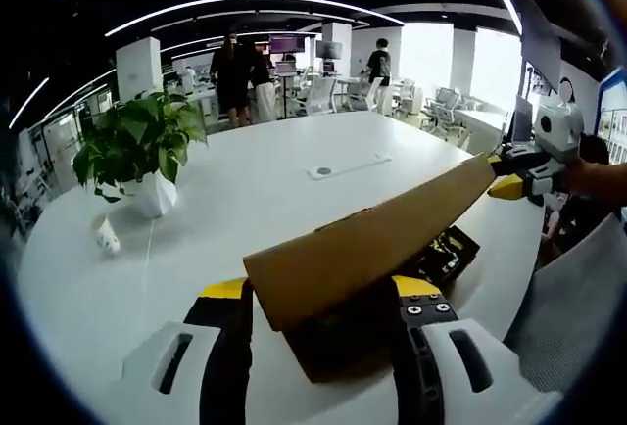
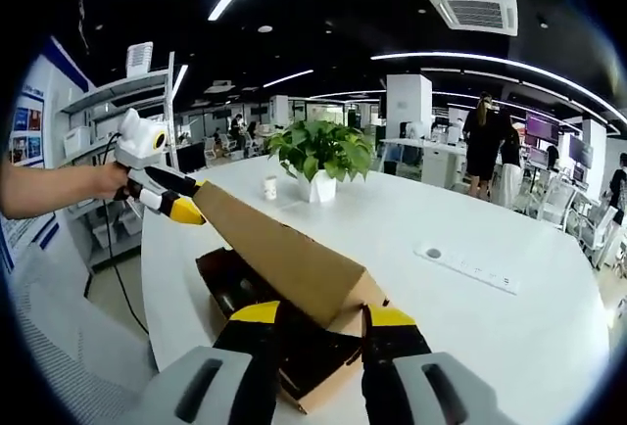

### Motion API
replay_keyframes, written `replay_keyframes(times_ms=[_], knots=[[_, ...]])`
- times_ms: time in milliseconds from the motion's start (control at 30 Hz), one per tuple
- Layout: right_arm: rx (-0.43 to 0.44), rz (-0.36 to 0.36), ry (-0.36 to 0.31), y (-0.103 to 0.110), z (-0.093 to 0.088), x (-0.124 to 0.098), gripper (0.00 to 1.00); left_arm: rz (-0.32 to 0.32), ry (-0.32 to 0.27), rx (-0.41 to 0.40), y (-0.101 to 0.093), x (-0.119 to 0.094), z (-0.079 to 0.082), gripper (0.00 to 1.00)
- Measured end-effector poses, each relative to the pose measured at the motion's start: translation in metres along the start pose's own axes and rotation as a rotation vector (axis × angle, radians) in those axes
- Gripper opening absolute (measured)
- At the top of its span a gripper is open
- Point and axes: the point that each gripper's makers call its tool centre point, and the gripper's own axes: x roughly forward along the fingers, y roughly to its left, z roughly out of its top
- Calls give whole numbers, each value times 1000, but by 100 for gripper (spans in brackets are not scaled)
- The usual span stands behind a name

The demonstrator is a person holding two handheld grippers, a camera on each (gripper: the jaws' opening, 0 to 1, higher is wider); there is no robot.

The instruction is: Operate the shoe box by opening the lid, removing the specified soft item, and placing it in the target area until the item is outside and the box remains undamaged.

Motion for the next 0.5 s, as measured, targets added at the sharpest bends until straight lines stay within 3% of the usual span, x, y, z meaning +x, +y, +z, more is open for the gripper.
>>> replay_keyframes(times_ms=[500], knots=[[2,-17,-22,-11,14,6,26,31,-27,-8,9,5,16,51]])
